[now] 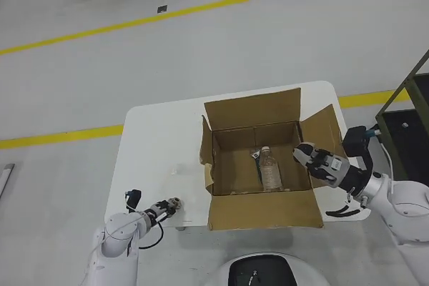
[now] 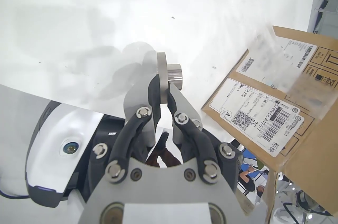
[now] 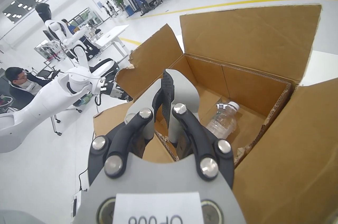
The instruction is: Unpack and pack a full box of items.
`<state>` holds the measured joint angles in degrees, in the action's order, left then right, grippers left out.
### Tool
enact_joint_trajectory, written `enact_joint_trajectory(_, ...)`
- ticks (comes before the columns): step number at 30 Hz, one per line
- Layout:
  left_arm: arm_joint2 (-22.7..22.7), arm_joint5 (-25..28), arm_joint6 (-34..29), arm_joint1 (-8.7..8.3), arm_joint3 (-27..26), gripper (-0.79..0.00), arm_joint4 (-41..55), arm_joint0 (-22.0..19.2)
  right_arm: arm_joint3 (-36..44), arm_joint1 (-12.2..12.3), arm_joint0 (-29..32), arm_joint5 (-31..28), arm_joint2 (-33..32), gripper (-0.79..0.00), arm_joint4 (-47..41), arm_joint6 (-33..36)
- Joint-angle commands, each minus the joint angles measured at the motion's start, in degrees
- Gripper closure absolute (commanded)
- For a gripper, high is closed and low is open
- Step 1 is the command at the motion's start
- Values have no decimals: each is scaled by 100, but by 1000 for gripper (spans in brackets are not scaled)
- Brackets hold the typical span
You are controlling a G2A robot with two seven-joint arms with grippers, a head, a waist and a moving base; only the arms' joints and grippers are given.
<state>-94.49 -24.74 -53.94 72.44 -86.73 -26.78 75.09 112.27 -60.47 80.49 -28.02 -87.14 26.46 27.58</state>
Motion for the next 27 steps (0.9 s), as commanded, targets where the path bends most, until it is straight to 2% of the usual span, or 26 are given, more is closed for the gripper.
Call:
enact_joint_trajectory(1, 5, 20, 22, -13, 42, 0, 11, -21, 40, 3, 21, 14, -15, 0, 10, -12)
enact_joint_trajectory(10, 26, -42, -96, -75, 177, 0, 126, -61, 181, 13, 144, 86, -48, 0, 74, -66)
enact_joint_trajectory(11, 22, -48, -96, -79, 193, -83, 176, -65, 199, 14, 150, 98, -55, 0, 86, -74)
enact_joint_trajectory(12, 35, -38, -111, -88, 209, -360, 156, -65, 213, 15, 160, 106, -59, 0, 89, -77)
enact_joint_trajectory(13, 44, -32, -135, -97, 227, -785, 149, -68, 221, 16, 169, 117, -63, 0, 92, -86)
enact_joint_trajectory(17, 50, -10, -178, -132, 242, -785, 141, -96, 251, 19, 203, 153, -73, 0, 128, -106)
enact_joint_trajectory(19, 44, 33, -163, -154, 170, -785, 77, -84, 267, 21, 222, 168, -72, -28, 128, -112)
enact_joint_trajectory(23, -4, 52, -65, -190, -209, -785, 20, 26, 299, 23, 247, 192, -76, -49, 136, -127)
enact_joint_trajectory(27, -138, 184, 133, -219, -718, -785, 89, 138, 274, 25, 264, 207, -106, -37, 76, -171)
